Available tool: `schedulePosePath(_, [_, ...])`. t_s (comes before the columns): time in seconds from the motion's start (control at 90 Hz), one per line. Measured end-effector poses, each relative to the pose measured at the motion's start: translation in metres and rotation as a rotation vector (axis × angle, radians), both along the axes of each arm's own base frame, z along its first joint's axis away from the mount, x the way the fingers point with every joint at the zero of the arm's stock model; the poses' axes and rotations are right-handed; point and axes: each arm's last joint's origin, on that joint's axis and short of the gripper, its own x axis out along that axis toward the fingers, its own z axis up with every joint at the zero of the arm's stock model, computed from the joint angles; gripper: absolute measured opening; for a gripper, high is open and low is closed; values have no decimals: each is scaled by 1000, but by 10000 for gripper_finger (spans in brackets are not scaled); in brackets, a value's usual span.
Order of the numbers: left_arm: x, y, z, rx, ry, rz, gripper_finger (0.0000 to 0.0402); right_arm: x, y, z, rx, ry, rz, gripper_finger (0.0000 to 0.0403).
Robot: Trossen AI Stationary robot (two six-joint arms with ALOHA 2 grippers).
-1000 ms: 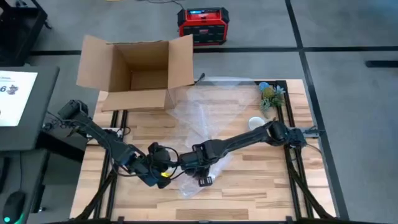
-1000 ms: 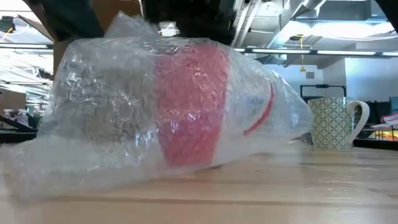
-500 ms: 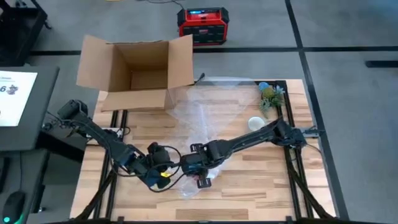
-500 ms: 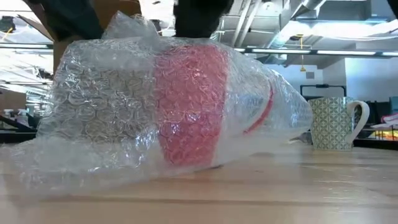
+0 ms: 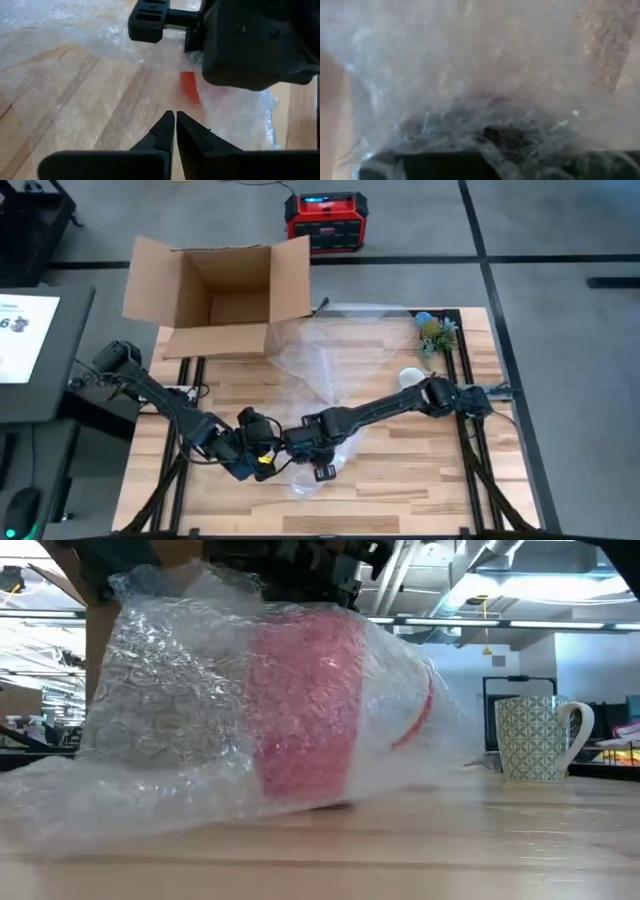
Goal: Wrap mug
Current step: Wrap the red mug with bubble wrap
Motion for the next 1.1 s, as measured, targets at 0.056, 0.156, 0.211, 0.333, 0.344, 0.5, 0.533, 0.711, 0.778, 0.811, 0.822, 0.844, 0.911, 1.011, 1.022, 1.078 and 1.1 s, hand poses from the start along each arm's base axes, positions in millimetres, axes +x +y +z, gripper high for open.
schedulePosePath(0.056, [1, 0, 0, 2, -6, -7, 0, -5, 2, 9, -4, -3, 4, 0])
schedulePosePath(0.156, [1, -1, 1, 3, -10, -9, 0, -15, 4, 35, -8, -41, 6, 0])
schedulePosePath(0.211, [1, -1, 1, 2, -10, -9, 0, -22, 5, 50, -18, -57, -2, 0])
schedulePosePath(0.333, [1, -1, 1, 3, -9, -10, 0, -32, 11, 70, -68, -118, -15, 0])
schedulePosePath(0.344, [1, -1, 1, 3, -8, -10, 0, -32, 12, 71, -74, -127, -16, 0])
schedulePosePath(0.5, [0, 0, 1, 6, -3, -11, 0, -34, 26, 88, -53, -248, 35, 0])
schedulePosePath(0.533, [0, 0, 0, 5, -1, -12, 0, -34, 29, 87, -43, -243, 50, 0])
schedulePosePath(0.711, [0, 0, 0, 8, 1, -16, 0, -22, 29, 48, -16, -128, 89, 0])
schedulePosePath(0.778, [0, 0, 0, 8, 2, -16, 0, -16, 26, 37, 0, -108, 96, 0])
schedulePosePath(0.811, [0, 0, 0, 7, 3, -15, 0, -14, 24, 33, -1, -97, 91, 0])
schedulePosePath(0.822, [0, 0, 0, 8, 3, -15, 0, -14, 24, 32, -1, -94, 89, 0])
schedulePosePath(0.844, [0, 0, 0, 8, 3, -15, 0, -13, 23, 30, -1, -90, 87, 0])
schedulePosePath(0.911, [0, 0, 0, 7, 2, -16, 0, -9, 21, 21, 10, -69, 83, 0])
schedulePosePath(1.011, [0, 0, 0, 5, 2, -16, 0, -4, 15, 11, 41, -46, 83, 0])
schedulePosePath(1.022, [0, 0, 0, 5, 2, -16, 0, -3, 15, 10, 44, -45, 84, 0])
schedulePosePath(1.078, [0, -1, 0, 2, 1, -16, 0, -1, 13, 6, 51, -34, 89, 0])
schedulePosePath(1.1, [0, -1, 0, 1, 2, -17, 0, -1, 12, 5, 53, -31, 89, 0])
